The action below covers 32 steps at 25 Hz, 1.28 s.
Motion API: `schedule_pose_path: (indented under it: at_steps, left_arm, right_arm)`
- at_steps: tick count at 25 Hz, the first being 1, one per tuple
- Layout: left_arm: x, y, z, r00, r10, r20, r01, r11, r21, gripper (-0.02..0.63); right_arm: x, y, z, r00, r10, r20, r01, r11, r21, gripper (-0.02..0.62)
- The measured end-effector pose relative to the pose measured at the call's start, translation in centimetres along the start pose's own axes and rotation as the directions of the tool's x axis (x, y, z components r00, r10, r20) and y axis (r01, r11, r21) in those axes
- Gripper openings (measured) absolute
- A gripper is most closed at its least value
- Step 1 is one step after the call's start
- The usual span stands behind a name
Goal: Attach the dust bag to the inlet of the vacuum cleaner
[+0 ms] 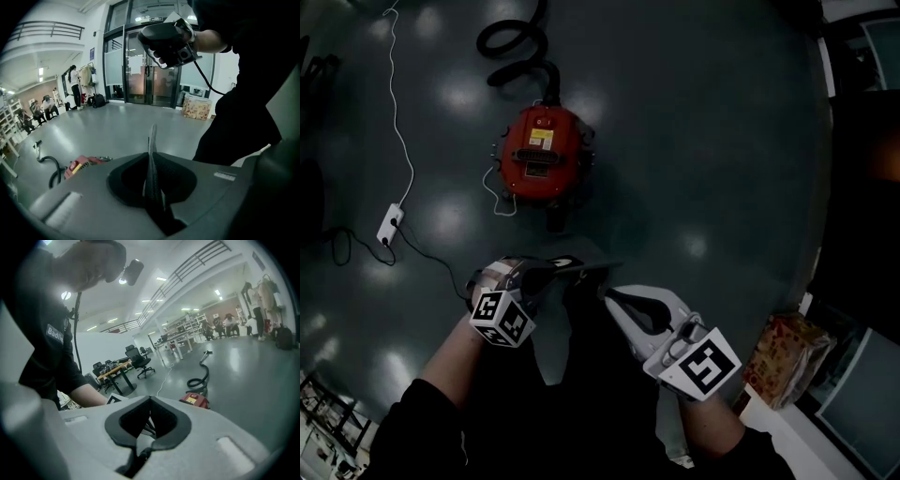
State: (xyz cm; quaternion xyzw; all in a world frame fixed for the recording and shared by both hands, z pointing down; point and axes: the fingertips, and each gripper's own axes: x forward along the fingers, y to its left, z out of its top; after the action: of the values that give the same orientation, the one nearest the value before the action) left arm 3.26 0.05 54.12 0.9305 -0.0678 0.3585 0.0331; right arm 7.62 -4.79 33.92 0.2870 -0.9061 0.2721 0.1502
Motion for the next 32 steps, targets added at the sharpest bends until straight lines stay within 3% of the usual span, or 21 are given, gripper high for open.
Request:
schedule_pose_path:
  at_steps: [5,12,19,32]
  left_arm:
    - [3.8,-0.1,-4.0,0.999,-0.037,-0.011,0.037,0.999,0.013,0.025]
    - [7.6,1.1,-8.2,0.999,-0.025,0.036,0.025,1.000,0.010,0.025]
    - [11.4,1.1,-11.5,0.995,-0.056,0.085,0.045,0.991,0.127,0.025]
    - [13.5,2.6,-14.3,0.991,-0.104,0.082,0.084,0.971,0.225,0.023]
  right_arm:
    - [3.1,-4.0,-3.5,1.000,-0.005,0.001,0.005,1.000,0.009,0.003]
    - [8.1,-8.9,-6.7,1.000,-0.006,0.013,0.007,0.997,-0.074,0.005]
    - [13.8,-12.0,-9.2,0.995,0.041,0.093,-0.028,0.991,-0.134,0.023]
    - [18.6,-16.2,-12.7,0.969,0.119,0.218,-0.043,0.944,-0.327,0.023]
